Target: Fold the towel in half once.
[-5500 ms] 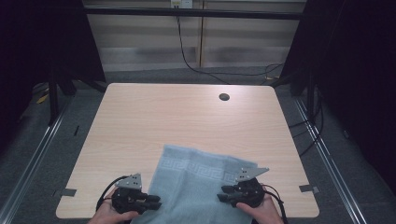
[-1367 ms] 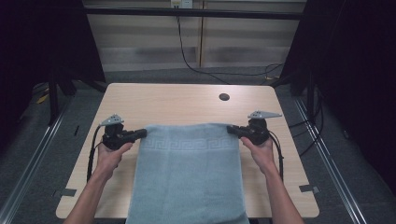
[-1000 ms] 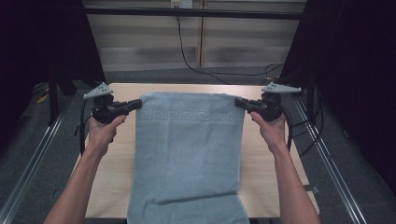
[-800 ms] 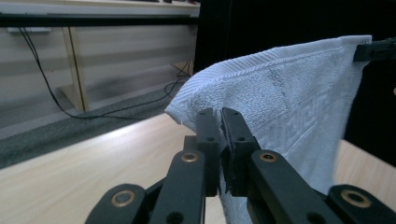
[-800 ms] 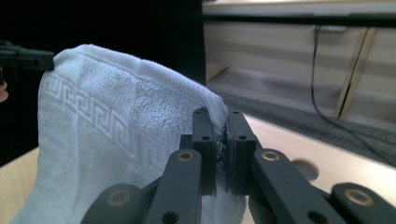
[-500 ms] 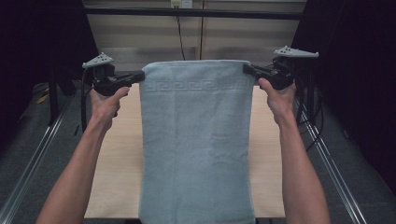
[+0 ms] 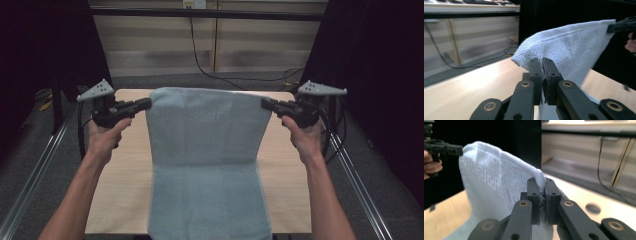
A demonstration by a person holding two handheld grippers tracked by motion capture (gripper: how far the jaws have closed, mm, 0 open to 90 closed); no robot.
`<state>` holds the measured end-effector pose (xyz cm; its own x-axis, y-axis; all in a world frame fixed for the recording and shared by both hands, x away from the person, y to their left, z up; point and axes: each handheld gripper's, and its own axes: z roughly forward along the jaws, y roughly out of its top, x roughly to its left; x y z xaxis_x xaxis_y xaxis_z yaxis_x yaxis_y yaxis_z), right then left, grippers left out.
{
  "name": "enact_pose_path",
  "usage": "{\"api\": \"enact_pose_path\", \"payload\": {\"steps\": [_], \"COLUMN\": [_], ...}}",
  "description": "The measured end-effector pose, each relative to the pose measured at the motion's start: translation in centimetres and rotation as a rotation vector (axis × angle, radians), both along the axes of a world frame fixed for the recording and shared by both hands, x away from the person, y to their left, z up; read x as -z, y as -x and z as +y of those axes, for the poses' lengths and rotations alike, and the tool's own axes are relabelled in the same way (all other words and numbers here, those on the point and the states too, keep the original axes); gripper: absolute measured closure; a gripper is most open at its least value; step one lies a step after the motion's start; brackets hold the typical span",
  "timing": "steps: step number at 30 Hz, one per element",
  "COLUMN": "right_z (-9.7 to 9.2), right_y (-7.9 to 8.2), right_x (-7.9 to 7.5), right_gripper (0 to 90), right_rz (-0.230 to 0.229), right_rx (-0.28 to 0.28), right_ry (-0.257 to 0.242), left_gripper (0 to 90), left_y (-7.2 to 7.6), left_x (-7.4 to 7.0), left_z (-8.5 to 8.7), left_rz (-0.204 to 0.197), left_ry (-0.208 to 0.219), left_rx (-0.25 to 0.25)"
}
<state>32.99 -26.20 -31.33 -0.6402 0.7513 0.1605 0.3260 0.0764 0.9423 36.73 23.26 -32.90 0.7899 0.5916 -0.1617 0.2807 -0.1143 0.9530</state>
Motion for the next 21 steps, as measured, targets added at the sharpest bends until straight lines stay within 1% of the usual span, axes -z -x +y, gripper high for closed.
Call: {"api": "enact_pose_path", "payload": {"steps": [1,2,3,4,5,6,7,8,9,11,12,13,14,16,17,18,19,20,21], "right_z": [0.0,-0.1,-0.2,-0.3,-0.4,-0.6,-0.7,-0.8,-0.9,-0.9,-0.8,-0.7,-0.6,-0.5,-0.5,-0.4,-0.4,-0.3,-0.2], "right_y": [0.8,1.6,2.4,3.3,4.1,4.9,5.6,6.2,6.9,8.1,8.6,9.0,9.4,10.1,10.4,10.6,10.7,10.9,11.1], "right_x": [0.5,0.9,1.2,1.5,1.7,2.0,2.2,2.5,2.9,3.8,4.2,4.8,5.3,6.5,7.2,7.9,8.7,9.6,10.6], "right_gripper": [85.0,85.0,85.0,85.0,85.0,85.0,85.0,85.0,85.0,84.9,84.9,84.9,84.9,84.9,84.9,84.9,84.9,84.9,84.9], "right_rz": [0.005,0.005,0.005,0.007,0.003,0.006,0.018,0.025,0.031,0.053,0.062,0.075,0.090,0.114,0.132,0.150,0.171,0.204,0.228], "right_rx": [-0.011,-0.023,-0.030,-0.035,-0.043,-0.048,-0.050,-0.052,-0.056,-0.073,-0.072,-0.066,-0.069,-0.069,-0.072,-0.071,-0.067,-0.070,-0.073], "right_ry": [-0.007,-0.014,-0.020,-0.023,-0.023,-0.029,-0.037,-0.036,-0.033,-0.037,-0.026,-0.015,-0.016,-0.014,-0.010,0.004,0.021,0.028,0.041], "left_gripper": [86.8,86.7,86.8,86.8,86.8,86.8,86.8,86.8,86.8,86.8,86.8,86.8,86.8,86.8,86.8,86.7,86.6,86.6,86.6], "left_y": [0.6,1.4,2.1,2.9,3.5,4.3,5.1,5.6,6.1,7.2,7.7,8.1,8.6,9.4,9.8,10.1,10.3,10.4,10.5], "left_x": [0.3,0.5,0.7,1.0,1.4,1.8,2.1,2.4,2.7,3.4,3.9,4.5,5.1,6.5,7.4,8.3,9.2,10.4,11.5], "left_z": [0.0,0.1,0.2,0.3,0.2,-0.1,-0.1,0.1,0.4,0.6,0.7,0.7,0.7,0.7,0.5,0.3,0.3,0.4,0.5], "left_rz": [0.000,-0.008,-0.010,-0.005,0.003,0.000,-0.018,0.000,0.021,0.023,0.048,0.062,0.071,0.104,0.123,0.145,0.160,0.198,0.234], "left_ry": [-0.013,-0.020,-0.015,-0.008,0.000,-0.038,-0.085,-0.057,-0.039,-0.047,-0.034,-0.035,-0.046,-0.049,-0.052,-0.098,-0.128,-0.129,-0.147], "left_rx": [0.000,0.013,0.026,0.025,0.038,0.048,0.034,0.046,0.058,0.062,0.068,0.072,0.071,0.068,0.080,0.089,0.085,0.090,0.088]}}
